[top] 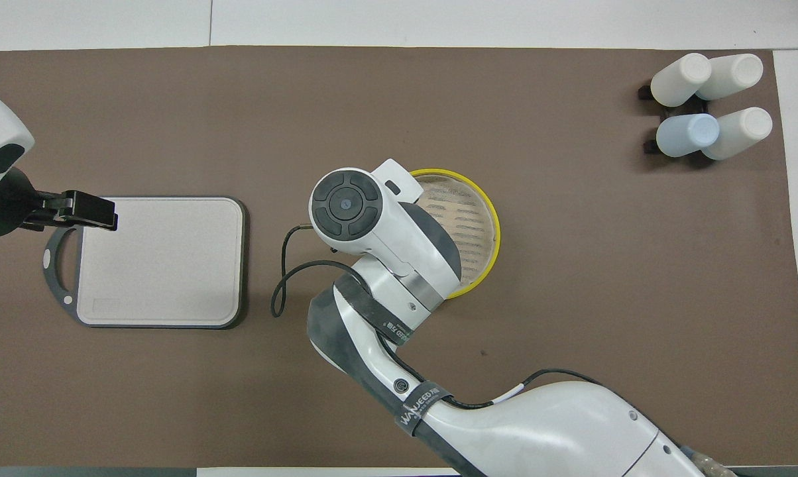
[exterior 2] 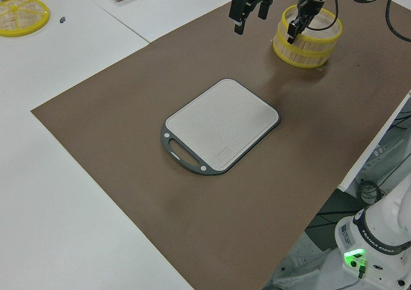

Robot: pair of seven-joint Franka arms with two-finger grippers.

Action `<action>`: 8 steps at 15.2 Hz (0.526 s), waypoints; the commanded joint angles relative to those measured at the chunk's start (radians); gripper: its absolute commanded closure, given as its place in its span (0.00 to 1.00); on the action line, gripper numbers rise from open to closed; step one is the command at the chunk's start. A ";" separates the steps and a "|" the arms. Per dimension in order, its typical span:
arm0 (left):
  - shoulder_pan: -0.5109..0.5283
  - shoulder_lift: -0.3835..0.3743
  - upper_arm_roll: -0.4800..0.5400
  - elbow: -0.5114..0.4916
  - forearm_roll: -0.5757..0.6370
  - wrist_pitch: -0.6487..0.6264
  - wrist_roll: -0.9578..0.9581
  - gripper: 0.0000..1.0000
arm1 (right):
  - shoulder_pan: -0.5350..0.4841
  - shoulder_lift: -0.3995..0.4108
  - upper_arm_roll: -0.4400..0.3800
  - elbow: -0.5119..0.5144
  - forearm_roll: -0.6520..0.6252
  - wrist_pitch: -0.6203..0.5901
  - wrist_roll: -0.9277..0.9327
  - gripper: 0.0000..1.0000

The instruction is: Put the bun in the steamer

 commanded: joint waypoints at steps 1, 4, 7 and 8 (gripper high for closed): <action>-0.005 -0.018 0.002 -0.013 0.018 -0.008 0.013 0.00 | -0.013 -0.021 0.005 -0.005 -0.018 -0.025 0.019 0.00; -0.005 -0.018 0.002 -0.013 0.018 -0.006 0.010 0.00 | -0.051 -0.075 0.003 -0.005 -0.023 -0.047 0.004 0.00; -0.005 -0.018 0.002 -0.013 0.018 -0.006 0.010 0.00 | -0.137 -0.153 0.005 -0.011 -0.021 -0.126 -0.100 0.00; -0.005 -0.018 0.002 -0.013 0.018 -0.006 0.010 0.00 | -0.169 -0.176 0.005 -0.011 -0.021 -0.168 -0.117 0.00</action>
